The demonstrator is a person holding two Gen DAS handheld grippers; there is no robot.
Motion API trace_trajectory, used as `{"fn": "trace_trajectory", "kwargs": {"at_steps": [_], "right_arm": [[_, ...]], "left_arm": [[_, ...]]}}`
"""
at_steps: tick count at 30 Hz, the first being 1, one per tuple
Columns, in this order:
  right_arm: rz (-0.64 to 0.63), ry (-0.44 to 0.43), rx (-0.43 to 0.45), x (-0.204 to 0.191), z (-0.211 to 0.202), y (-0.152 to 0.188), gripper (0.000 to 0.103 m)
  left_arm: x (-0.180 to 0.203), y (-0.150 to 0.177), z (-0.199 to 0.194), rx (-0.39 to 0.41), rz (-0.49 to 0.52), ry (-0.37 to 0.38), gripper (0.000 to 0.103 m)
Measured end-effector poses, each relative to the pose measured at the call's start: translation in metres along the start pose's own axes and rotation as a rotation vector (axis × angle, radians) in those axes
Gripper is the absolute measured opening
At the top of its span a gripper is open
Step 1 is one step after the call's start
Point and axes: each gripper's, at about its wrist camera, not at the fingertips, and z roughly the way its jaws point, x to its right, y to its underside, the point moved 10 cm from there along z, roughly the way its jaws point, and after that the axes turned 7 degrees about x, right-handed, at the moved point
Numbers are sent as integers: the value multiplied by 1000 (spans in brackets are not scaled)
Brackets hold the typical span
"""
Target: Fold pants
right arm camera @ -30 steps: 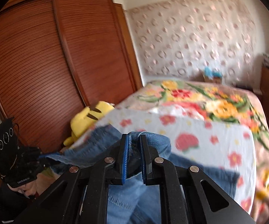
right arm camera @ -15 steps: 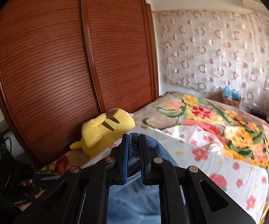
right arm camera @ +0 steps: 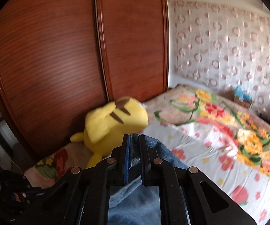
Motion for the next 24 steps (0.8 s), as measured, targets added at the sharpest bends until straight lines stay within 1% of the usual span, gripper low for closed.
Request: {"fn": "trace_trajectory", "kwargs": {"at_steps": [3, 6, 7, 8, 9, 10, 11, 12, 13, 14, 15, 18, 20, 24], "right_arm": [[18, -4, -45, -1, 27, 9, 9], [23, 3, -68, -1, 47, 11, 9], [24, 9, -74, 0, 52, 10, 9], [27, 16, -82, 3, 53, 8, 9], [37, 17, -96, 4, 58, 8, 13], [47, 14, -109, 3, 61, 9, 17], [55, 19, -119, 5, 62, 8, 23], [57, 26, -118, 8, 62, 7, 27], [53, 33, -113, 12, 52, 8, 30], [49, 45, -106, 16, 48, 9, 38], [50, 61, -99, 23, 44, 9, 43], [55, 106, -78, 42, 26, 14, 44], [52, 130, -74, 56, 12, 24, 44], [74, 197, -103, 88, -14, 60, 44]], "left_arm": [[-10, 11, 4, -21, -14, -22, 7], [-17, 18, 9, -41, -16, -40, 8], [-18, 20, 11, -48, -17, -48, 10], [-18, 21, 13, -52, -19, -47, 16], [-18, 21, 14, -55, -17, -47, 28], [-16, 22, 14, -55, -14, -49, 33], [-16, 22, 15, -53, -10, -49, 42], [-15, 22, 17, -49, -6, -44, 45], [-13, 22, 20, -47, 0, -40, 45], [-11, 22, 23, -50, 7, -37, 45], [-10, 20, 25, -53, 14, -36, 45], [-5, 17, 32, -48, 35, -44, 45], [-1, 17, 35, -50, 37, -37, 45], [7, 22, 42, -61, 41, -30, 45]]}}
